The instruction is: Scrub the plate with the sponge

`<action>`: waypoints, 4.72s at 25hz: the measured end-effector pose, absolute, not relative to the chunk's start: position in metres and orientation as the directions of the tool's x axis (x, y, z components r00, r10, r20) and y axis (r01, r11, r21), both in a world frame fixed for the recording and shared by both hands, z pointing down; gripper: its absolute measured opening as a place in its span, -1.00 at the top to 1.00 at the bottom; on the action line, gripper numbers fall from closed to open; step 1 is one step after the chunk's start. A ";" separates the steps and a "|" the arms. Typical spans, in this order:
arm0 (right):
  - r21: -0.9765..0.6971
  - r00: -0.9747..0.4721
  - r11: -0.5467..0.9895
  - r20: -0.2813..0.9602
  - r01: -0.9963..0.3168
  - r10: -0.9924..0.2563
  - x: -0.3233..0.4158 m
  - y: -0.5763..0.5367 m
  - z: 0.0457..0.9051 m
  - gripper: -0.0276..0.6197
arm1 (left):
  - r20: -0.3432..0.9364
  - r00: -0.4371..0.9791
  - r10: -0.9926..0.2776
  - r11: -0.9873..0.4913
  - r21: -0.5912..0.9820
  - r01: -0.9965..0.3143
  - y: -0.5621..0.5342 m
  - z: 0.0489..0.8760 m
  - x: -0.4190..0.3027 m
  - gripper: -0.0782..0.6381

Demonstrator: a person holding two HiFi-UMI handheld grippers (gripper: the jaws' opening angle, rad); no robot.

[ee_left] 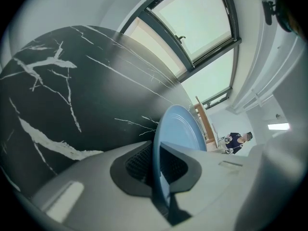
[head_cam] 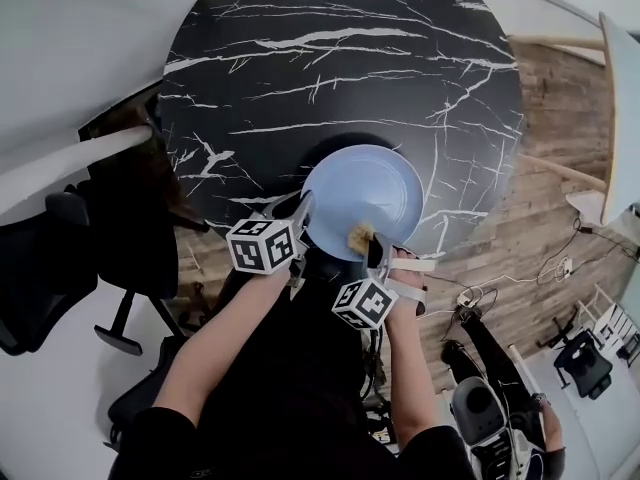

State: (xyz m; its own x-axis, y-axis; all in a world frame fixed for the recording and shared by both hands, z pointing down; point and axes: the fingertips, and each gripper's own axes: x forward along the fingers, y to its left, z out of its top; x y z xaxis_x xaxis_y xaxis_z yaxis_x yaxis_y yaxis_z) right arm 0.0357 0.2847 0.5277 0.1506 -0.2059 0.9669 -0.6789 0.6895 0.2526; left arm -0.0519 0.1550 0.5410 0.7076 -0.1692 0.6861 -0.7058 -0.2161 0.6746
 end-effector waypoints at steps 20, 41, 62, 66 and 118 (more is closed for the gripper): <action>0.155 -0.064 0.698 0.959 -0.699 -0.277 -0.048 0.228 0.535 0.85 | 0.676 0.731 -0.099 -0.276 0.687 -0.672 0.159 0.540 -0.049 0.72; 0.203 -0.068 0.760 0.949 -0.617 -0.309 -0.021 0.188 0.540 0.84 | 0.672 0.739 -0.045 -0.413 0.661 -0.627 0.157 0.538 -0.044 0.72; 0.409 0.176 0.504 0.877 -0.761 -0.447 0.086 0.131 0.534 0.85 | 0.666 0.744 -0.059 -0.367 0.679 -0.636 0.156 0.538 -0.045 0.73; 0.431 0.184 0.544 0.875 -0.720 -0.448 0.073 0.136 0.535 0.85 | 0.664 0.744 -0.067 -0.349 0.683 -0.641 0.156 0.539 -0.047 0.73; 0.078 -0.126 0.705 0.964 -0.705 -0.233 0.057 0.175 0.538 0.85 | 0.686 0.724 -0.071 -0.394 0.647 -0.652 0.163 0.539 -0.048 0.73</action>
State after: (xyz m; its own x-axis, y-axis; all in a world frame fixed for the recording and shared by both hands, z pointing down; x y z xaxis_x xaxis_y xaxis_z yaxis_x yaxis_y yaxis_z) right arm 0.0569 0.1748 0.5382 -0.1264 -0.2331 0.9642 -0.7045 0.7054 0.0782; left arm -0.0481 0.1629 0.5391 0.7238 -0.0712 0.6864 -0.6525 -0.3943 0.6472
